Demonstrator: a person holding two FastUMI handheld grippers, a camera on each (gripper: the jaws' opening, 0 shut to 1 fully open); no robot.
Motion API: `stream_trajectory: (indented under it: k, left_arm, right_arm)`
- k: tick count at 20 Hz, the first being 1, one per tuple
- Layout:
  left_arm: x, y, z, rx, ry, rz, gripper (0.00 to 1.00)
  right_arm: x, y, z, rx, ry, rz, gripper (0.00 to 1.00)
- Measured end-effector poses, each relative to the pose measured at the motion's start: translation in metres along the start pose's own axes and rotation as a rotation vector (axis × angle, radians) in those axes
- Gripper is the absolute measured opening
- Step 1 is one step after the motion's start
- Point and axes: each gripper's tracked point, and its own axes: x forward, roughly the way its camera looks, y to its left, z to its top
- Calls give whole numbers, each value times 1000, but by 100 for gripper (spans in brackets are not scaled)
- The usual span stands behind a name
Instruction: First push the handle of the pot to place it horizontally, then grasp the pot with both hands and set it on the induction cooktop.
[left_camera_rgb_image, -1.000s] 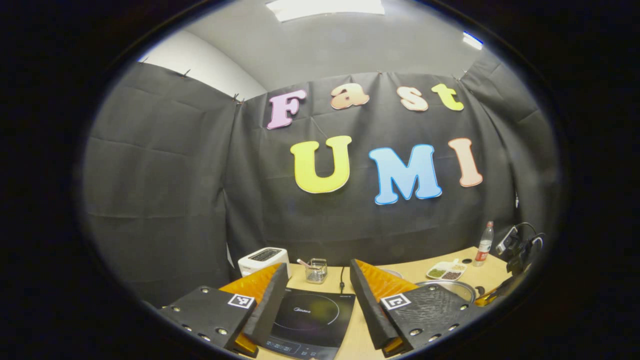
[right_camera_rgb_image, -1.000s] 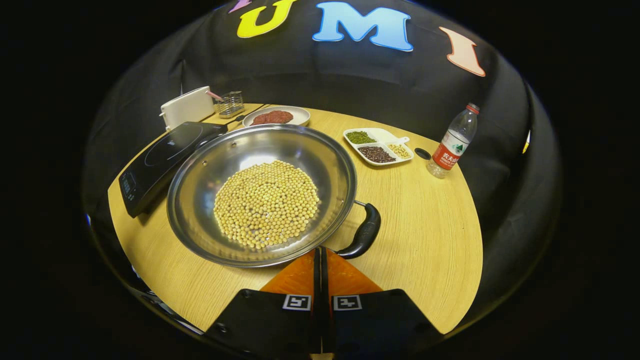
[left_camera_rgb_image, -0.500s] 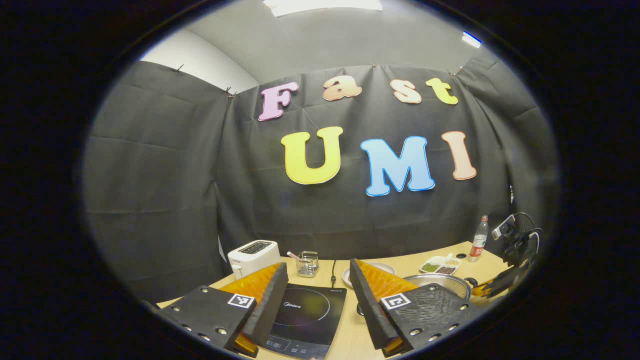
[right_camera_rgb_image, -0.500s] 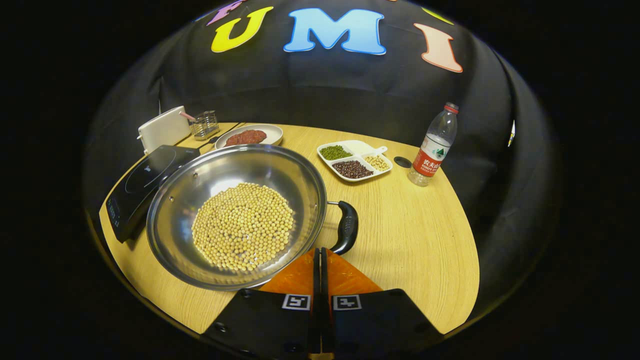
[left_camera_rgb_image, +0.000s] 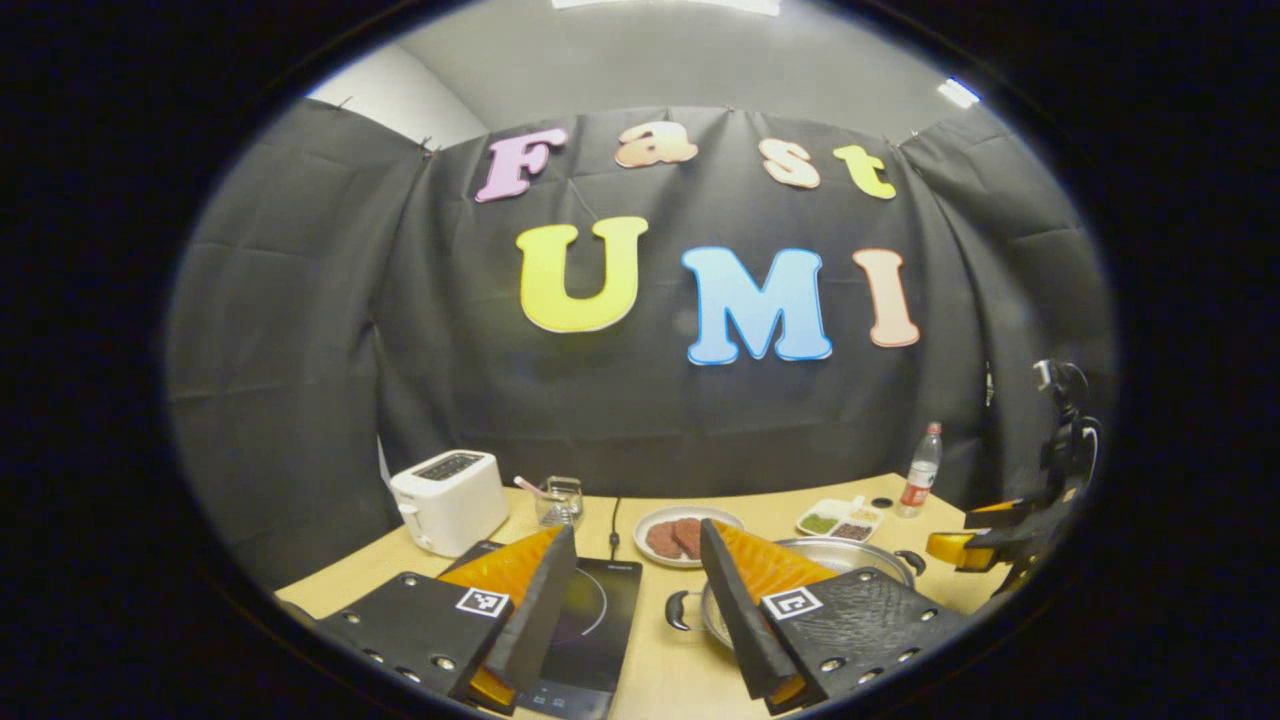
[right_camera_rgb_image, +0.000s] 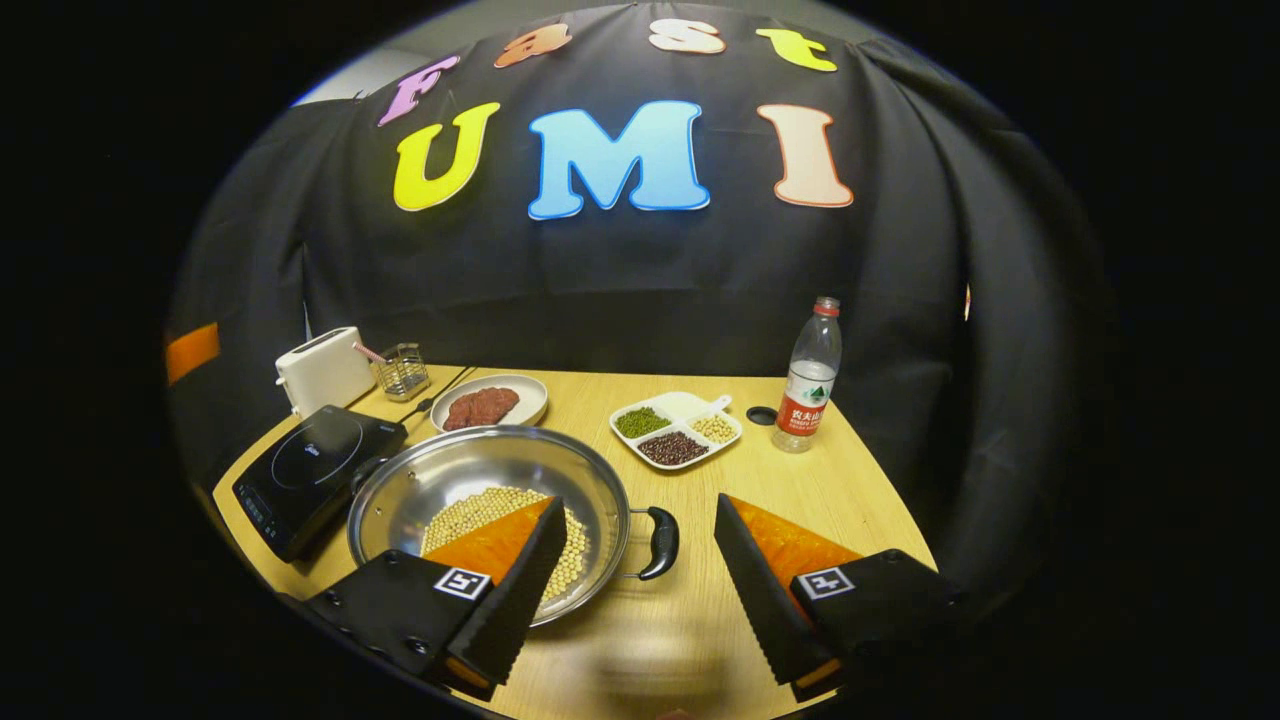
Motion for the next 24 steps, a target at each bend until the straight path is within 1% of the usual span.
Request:
stream_trajectory:
  k: [2, 5, 6, 7, 8, 9, 10, 11, 12, 13, 14, 15, 19, 20, 21, 24]
  left_arm:
    - [15, -5, -15, -25, 51, -32, 74]
    - [36, -14, -40, -65, 123, -66, 74]
    - [43, -16, -47, -71, 141, -75, 76]
    - [49, -18, -54, -73, 162, -80, 74]
    - [56, -19, -61, -71, 180, -86, 74]
    - [64, -21, -70, -68, 204, -91, 76]
    - [72, -23, -79, -63, 223, -97, 74]
    - [79, -25, -89, -58, 243, -102, 77]
    - [87, -28, -96, -54, 258, -110, 77]
    - [92, -29, -104, -51, 276, -117, 74]
    - [99, -30, -113, -48, 297, -119, 80]
    - [105, -31, -121, -48, 313, -121, 74]
    - [125, -35, -145, -52, 365, -127, 74]
    - [129, -35, -151, -46, 375, -127, 75]
    - [133, -36, -157, -42, 387, -128, 77]
    - [143, -36, -181, -41, 443, -128, 77]
  right_arm:
    - [0, -2, 1, 5, 0, -6, 95]
    - [3, -4, -9, -3, 31, -9, 95]
    - [5, -4, -10, -6, 40, -7, 96]
    - [6, -5, -13, -8, 46, -7, 95]
    - [9, -6, -14, -10, 50, -10, 95]
    - [11, -7, -15, -11, 51, -11, 93]
    - [14, -8, -16, -8, 54, -12, 96]
    - [16, -8, -17, -4, 57, -11, 93]
    - [19, -8, -19, 1, 64, -9, 95]
    - [22, -8, -20, 4, 70, -8, 95]
    - [25, -9, -22, 5, 75, -8, 95]
    - [28, -9, -23, 5, 79, -8, 93]
    - [40, -10, -29, 13, 102, -10, 93]
    - [43, -11, -31, 18, 109, -12, 93]
    - [46, -11, -32, 24, 113, -12, 95]
    - [56, -10, -38, 41, 134, -13, 95]
